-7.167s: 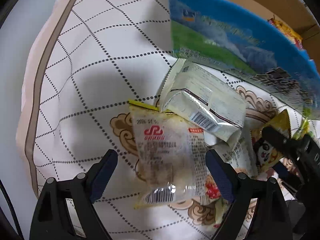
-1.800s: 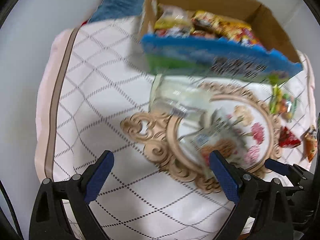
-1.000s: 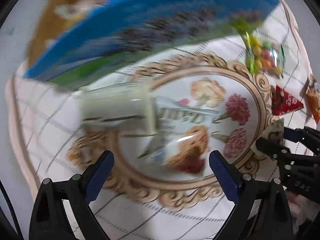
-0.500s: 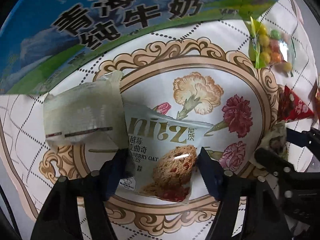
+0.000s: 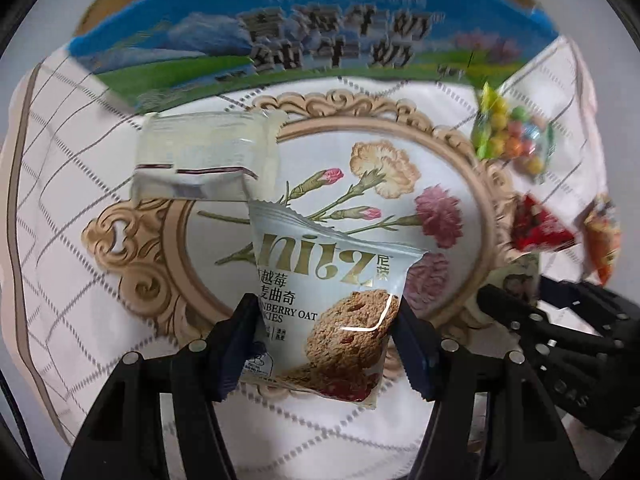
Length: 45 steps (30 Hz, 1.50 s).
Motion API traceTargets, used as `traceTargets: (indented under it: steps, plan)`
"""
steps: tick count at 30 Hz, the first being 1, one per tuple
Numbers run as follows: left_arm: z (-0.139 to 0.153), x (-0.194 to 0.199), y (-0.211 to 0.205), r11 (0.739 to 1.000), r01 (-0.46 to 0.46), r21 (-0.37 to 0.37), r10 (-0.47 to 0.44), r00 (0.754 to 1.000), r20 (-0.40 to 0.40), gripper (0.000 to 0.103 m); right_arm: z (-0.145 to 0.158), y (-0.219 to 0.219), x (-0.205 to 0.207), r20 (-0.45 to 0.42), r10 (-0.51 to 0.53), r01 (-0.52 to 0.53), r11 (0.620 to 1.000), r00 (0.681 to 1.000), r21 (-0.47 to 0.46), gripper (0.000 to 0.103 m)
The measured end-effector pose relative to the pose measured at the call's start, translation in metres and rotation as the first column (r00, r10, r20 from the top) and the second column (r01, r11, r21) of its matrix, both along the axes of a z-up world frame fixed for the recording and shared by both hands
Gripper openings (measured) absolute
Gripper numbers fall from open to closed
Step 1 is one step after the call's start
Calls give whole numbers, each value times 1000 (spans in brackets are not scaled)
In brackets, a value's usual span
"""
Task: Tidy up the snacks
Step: 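Grasp and lift the Zhiz cookie packet with left tool while right tool lifts its packet, then lower both packets into the box and open both tools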
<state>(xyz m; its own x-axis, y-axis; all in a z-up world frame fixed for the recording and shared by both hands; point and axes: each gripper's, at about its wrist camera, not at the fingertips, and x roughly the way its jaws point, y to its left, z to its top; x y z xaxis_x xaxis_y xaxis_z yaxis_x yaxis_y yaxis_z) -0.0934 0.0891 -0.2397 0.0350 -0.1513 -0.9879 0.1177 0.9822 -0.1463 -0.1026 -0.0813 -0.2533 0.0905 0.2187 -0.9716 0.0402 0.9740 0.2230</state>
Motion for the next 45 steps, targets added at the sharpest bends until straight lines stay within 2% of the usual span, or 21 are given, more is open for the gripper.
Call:
traceTargets:
  steps: [4,8,12,16,20,26,32,35,37,39,41,43,45]
  plan:
    - [35,-1,16,997,-49,-58,51,997,49,63,24,-6,8,41,-27,24,997,999,71,52]
    - [93,46,3,993,-49,-107,63,989,132,63,65,-17,27,108,-43,29,992,993,127,52]
    - [134,90,-4,991,-26,-134,51,981,186,63,111,-23,64,176,-50,19,985,983,171,52]
    - [153,155,-18,993,-11,-114,37,973,227,63,143,-22,127,240,-40,7,991,970,136,52]
    - [141,228,-26,991,-22,-135,47,981,186,63,149,-28,198,259,-35,14,996,965,84,52]
    - [96,322,-35,983,-64,-172,72,997,40,63,124,-30,279,227,-11,12,1000,974,-3,52]
    - [66,366,-48,984,-60,-169,57,998,-20,63,99,-35,323,202,11,-3,999,979,-38,52]
    - [54,379,-51,977,-72,-203,63,997,-50,63,91,-37,335,202,6,1,999,979,-34,52]
    - [47,383,-55,973,-67,-219,52,996,-74,63,85,-38,343,184,-2,9,999,983,-40,59]
    - [41,384,-59,978,-56,-199,39,995,-89,65,82,-36,347,167,7,-1,999,986,-39,66]
    - [38,384,-61,983,-41,-179,27,997,-77,70,81,-30,348,153,31,-22,998,988,-59,75]
    - [38,382,-62,985,-37,-171,27,998,-64,81,82,-24,348,159,50,-38,996,986,-78,92]
    - [41,380,-59,986,-38,-163,31,998,-47,83,84,-20,347,162,55,-39,994,985,-99,94]
